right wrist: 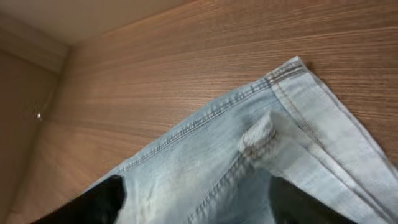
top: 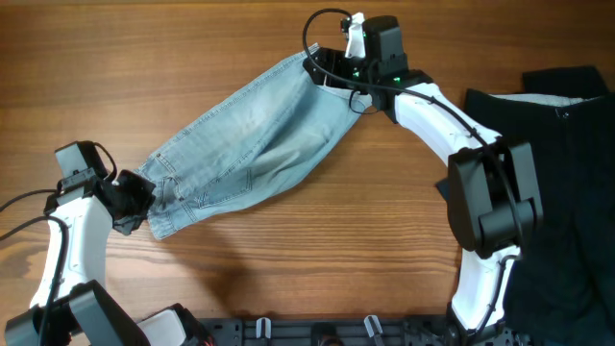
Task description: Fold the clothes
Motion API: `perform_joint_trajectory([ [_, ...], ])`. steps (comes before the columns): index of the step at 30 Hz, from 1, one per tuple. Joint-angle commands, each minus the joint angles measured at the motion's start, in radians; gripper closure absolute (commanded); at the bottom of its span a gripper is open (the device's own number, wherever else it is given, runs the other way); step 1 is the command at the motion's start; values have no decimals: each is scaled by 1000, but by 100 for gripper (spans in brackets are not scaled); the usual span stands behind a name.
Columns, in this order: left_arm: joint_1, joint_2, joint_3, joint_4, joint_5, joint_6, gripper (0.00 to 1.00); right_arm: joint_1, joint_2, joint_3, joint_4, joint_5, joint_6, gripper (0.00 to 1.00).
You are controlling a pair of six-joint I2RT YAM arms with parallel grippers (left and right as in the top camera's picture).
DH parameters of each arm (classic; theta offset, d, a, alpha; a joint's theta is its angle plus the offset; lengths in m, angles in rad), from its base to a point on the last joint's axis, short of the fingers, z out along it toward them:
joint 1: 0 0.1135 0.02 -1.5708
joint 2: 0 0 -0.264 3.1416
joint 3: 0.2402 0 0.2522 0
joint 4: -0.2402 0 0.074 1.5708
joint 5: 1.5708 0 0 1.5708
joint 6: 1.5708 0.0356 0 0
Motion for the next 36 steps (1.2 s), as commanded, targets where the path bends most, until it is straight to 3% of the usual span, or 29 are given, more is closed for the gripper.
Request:
perform_joint_trajectory([
  [1,1,9,0,4,-50,-7,79,-71,-31,10,-66,-13,1,13],
  [6,2,8,10,-1,-49,-6,54,-130,-102,10,-300,-43,-110,12],
  [9,2,5,76,-45,-41,53,46,-132,-131,10,-444,-38,-213,12],
  [14,1,-5,262,-222,-16,171,47,-132,-162,10,-565,-31,-261,12],
  [18,-4,-39,298,-325,140,260,46,-132,-169,10,-581,-32,-261,11],
  [20,-21,-39,296,-375,139,266,46,-132,-169,10,-582,-32,-261,11],
  [23,-78,-39,279,-444,139,268,61,-132,-169,10,-587,-31,-262,11],
  [25,-122,-39,272,-458,138,268,64,-132,-169,10,-589,-32,-261,10],
  [33,-211,-162,307,-505,86,295,65,-132,-197,24,-593,-19,-321,9],
  [35,-211,-230,350,-532,98,322,63,-130,-234,57,-607,22,-352,6],
  [36,-211,-274,378,-534,161,328,44,-127,-260,87,-622,24,-372,2],
])
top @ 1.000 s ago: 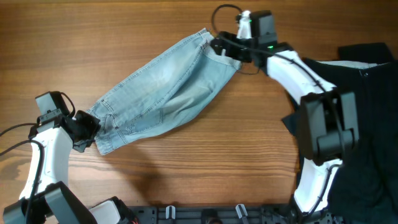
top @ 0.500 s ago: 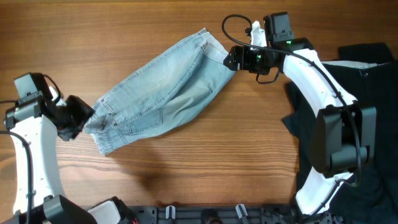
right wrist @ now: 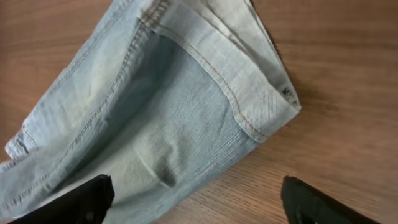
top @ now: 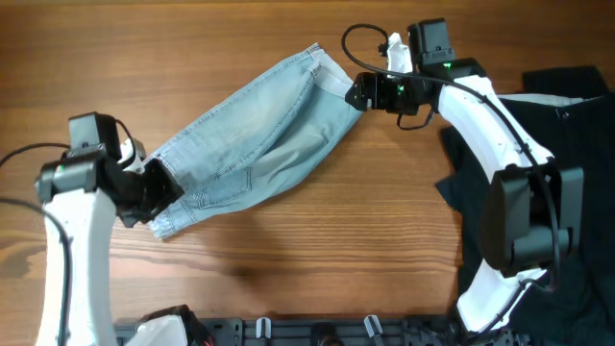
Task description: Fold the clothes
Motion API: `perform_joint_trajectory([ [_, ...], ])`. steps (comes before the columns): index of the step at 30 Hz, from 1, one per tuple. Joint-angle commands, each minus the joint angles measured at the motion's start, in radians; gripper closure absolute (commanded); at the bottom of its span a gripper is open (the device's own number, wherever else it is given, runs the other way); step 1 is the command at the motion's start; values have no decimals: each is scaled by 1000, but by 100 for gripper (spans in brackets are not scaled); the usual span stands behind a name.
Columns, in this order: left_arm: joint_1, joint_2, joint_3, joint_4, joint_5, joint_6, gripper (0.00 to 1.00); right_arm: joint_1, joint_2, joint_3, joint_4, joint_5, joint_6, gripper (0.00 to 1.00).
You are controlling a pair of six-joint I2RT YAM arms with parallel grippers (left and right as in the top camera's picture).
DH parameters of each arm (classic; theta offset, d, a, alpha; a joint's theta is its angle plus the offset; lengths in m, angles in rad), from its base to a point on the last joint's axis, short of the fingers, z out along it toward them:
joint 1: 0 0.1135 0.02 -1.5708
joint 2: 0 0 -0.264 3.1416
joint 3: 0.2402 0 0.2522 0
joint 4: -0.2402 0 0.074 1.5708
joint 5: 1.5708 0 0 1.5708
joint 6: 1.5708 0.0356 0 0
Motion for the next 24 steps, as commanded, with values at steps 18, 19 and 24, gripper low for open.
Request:
perform_joint_trajectory([
  [18,-5,-213,124,-271,-202,-364,17,141,17,430,-5,200,89,0],
  [19,-5,-180,108,-256,-202,-384,21,137,44,430,-5,200,89,3],
  [24,3,-18,83,-153,-217,-415,42,134,156,430,-3,182,77,30],
])
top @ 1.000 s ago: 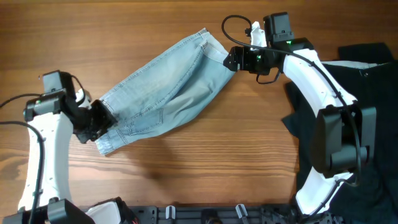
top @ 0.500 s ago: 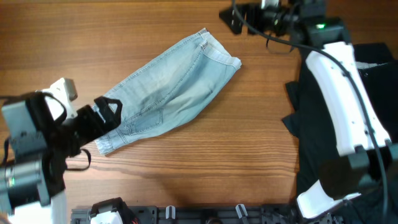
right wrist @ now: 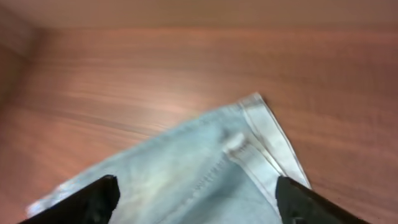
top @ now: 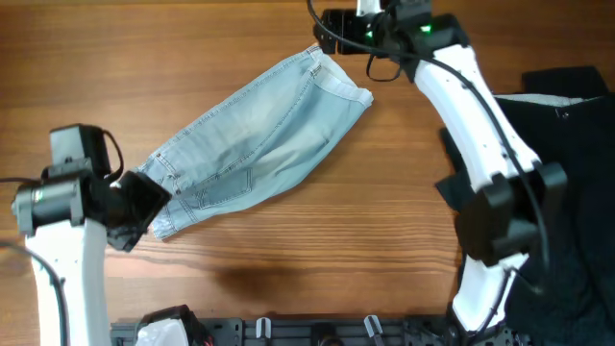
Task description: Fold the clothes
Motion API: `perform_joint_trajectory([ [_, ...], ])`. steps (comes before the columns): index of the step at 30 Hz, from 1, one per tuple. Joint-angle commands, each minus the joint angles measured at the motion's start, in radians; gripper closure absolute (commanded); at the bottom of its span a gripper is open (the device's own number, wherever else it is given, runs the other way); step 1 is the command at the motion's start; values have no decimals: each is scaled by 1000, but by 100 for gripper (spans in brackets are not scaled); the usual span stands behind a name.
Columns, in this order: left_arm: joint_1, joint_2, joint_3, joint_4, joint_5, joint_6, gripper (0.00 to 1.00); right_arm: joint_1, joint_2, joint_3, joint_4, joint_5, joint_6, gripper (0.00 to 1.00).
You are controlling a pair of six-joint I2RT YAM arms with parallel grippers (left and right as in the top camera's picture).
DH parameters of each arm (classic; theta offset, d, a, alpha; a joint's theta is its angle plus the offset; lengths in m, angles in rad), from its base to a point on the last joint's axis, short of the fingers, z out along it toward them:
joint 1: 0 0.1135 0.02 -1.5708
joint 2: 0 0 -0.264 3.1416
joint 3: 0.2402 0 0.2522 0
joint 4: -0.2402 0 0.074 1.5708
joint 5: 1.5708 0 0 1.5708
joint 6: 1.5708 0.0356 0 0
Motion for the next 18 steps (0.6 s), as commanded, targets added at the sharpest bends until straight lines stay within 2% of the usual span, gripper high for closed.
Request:
perform_joint_trajectory([
  [1,5,107,-12,50,-37,-64,42,-2,54,-3,2,24,2,38],
  [3,5,159,-13,47,-34,-58,43,-6,78,-3,-10,23,2,44],
  [6,4,268,-13,37,-33,16,33,-10,103,-5,-48,23,-21,42],
  [10,4,297,-13,77,-47,148,22,-16,103,-7,-99,15,-51,23],
  [14,3,281,-13,111,-60,278,18,-27,103,-7,-142,16,-53,17],
  [16,-16,275,-13,113,-130,338,18,-34,103,-7,-139,16,-50,17],
  [18,-60,275,-13,110,-178,346,19,-41,103,-7,-113,14,-48,17],
])
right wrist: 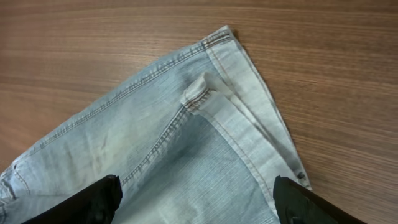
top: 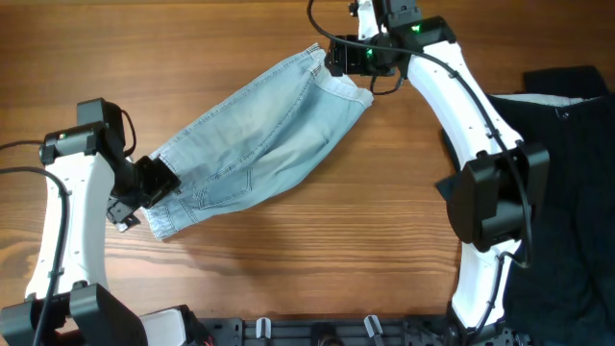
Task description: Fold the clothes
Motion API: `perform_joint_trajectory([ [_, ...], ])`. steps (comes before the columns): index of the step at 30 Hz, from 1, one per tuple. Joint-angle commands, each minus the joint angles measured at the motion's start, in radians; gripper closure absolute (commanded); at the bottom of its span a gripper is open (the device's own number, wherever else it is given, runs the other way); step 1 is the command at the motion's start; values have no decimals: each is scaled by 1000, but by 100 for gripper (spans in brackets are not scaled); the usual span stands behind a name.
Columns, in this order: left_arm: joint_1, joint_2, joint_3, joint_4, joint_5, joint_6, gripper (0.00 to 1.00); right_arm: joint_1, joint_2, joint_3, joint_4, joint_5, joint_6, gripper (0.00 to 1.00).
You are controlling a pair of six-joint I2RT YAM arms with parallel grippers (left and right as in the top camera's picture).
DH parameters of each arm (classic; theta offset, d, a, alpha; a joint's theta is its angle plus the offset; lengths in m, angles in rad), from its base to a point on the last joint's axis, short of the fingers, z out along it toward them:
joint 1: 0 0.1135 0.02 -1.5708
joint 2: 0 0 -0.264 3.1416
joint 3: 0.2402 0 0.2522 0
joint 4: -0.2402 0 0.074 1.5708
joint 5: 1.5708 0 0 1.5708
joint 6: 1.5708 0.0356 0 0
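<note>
Light blue jeans point(top: 255, 144) lie folded lengthwise, running diagonally from the lower left to the upper right of the wooden table point(top: 307, 259). My right gripper point(top: 333, 58) hovers over their upper right end, by the stitched band point(right wrist: 249, 134). It is open point(right wrist: 199, 200), with its black fingertips point(right wrist: 93, 199) wide apart and only denim below. My left gripper point(top: 152, 183) is at the jeans' lower left end, over the edge of the cloth. Its jaws are not visible from overhead.
A heap of black clothing point(top: 567, 183) covers the table's right side, next to the base of the right arm. A black rail point(top: 336, 332) runs along the front edge.
My right gripper has come from beyond the jeans' far corner to over their upper end. The left gripper has shifted slightly up and right along the lower end. The jeans lie as before.
At first my right gripper was low over the jeans' upper end and the left one at the lower end. Then the right gripper stood open beside the end's right corner, which afterwards lay farther right. It then sat past the far corner, and now over the end.
</note>
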Motion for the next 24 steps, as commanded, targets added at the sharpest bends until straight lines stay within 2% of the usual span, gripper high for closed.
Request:
perform_joint_trajectory([
  [1,-75,-23,-6,2,-117,110,20,-15,27,-6,37,0,-10,17],
  [2,-103,-23,-6,1,-139,95,20,-17,27,-6,60,-23,-10,17],
  [6,-142,-23,-6,-11,-131,-135,21,-17,51,-6,170,-36,78,24],
  [8,-142,-37,-5,-16,-127,-178,24,-16,90,-6,237,-41,146,27],
  [15,-92,-195,39,-34,-106,-168,21,18,233,-6,330,-198,280,29],
  [20,-48,-283,39,-116,-100,-169,18,67,267,-6,390,-162,315,28],
  [24,-48,-286,39,-144,-100,-168,18,69,269,-8,355,-72,444,34],
])
